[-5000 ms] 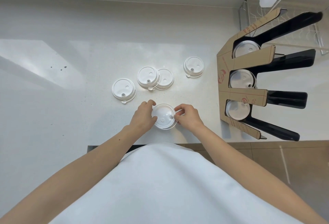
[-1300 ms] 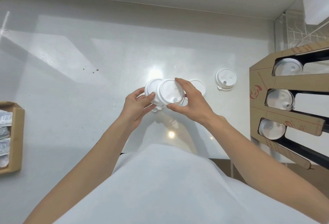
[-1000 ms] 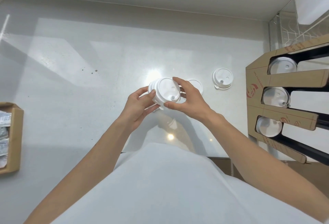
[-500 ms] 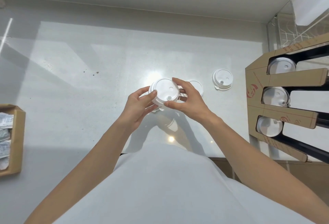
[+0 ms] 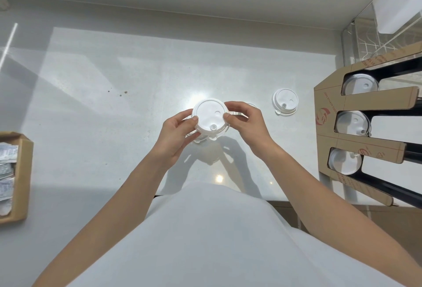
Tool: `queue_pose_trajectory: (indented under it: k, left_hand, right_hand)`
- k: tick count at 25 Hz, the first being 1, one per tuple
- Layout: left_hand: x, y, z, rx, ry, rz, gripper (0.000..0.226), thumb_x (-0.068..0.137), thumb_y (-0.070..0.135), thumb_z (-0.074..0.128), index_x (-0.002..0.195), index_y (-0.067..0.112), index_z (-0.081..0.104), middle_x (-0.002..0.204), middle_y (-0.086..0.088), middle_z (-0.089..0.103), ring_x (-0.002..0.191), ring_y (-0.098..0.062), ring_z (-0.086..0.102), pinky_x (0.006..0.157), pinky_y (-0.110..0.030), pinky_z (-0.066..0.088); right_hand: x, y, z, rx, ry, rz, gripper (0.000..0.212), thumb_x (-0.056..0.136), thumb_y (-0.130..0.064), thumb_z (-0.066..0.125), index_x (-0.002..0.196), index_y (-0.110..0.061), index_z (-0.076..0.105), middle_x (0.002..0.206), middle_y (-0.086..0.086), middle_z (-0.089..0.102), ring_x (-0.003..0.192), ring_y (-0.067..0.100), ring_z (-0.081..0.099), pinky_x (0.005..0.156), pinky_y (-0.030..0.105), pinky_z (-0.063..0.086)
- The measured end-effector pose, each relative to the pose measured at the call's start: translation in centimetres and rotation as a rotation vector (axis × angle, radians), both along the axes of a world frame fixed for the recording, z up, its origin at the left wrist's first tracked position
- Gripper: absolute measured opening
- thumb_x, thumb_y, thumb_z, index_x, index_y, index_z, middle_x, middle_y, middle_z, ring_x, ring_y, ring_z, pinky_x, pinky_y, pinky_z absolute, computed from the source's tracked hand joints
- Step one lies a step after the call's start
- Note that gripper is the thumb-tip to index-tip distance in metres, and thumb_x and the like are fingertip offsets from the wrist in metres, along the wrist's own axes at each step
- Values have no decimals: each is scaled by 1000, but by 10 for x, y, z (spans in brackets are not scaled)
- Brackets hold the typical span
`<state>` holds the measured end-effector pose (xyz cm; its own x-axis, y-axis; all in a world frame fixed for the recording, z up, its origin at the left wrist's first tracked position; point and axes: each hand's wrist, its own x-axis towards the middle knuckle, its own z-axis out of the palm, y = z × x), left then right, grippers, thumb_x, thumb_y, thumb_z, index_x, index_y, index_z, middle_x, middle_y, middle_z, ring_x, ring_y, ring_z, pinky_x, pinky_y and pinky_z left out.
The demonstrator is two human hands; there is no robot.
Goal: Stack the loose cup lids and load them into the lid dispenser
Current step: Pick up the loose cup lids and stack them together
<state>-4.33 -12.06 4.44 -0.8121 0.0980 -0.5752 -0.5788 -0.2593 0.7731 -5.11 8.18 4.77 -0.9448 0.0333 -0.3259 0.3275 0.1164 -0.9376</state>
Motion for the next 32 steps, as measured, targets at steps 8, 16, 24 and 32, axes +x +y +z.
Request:
queue_pose_trajectory:
  k: [8, 16, 24, 32]
  left_hand:
    - [7, 0, -3, -153, 82, 29, 28, 101, 12, 58, 128, 7, 66, 118, -5, 70, 98, -10, 72, 79, -20, 59]
    - [8, -2, -9, -343, 76, 76, 40, 82, 33, 78, 117, 13, 73, 110, -3, 74, 104, -18, 72, 104, -44, 53]
    - [15, -15, -17, -354, 38, 151, 46, 80, 30, 79, 119, 8, 72, 115, -11, 75, 98, -19, 75, 103, -42, 54]
    - [23, -49, -25, -319, -16, 301, 23, 89, 13, 74, 111, 6, 72, 111, -14, 74, 101, -21, 73, 97, -30, 56]
  right_hand:
    - [8, -5, 2, -23, -17, -2, 32, 84, -8, 75, 115, -17, 69, 109, -12, 69, 96, 14, 70, 90, 32, 56]
    - [8, -10, 1, 39, -11, -3, 31, 84, -10, 75, 114, -18, 69, 112, -6, 70, 94, 11, 67, 87, 30, 57]
    - [7, -30, -2, 163, 19, 22, 31, 85, -16, 76, 116, -15, 70, 109, -7, 71, 88, -1, 66, 75, 12, 51]
    - [-12, -38, -29, 420, -14, 223, 48, 88, -19, 70, 134, -16, 55, 127, 4, 59, 112, 14, 58, 98, 27, 49]
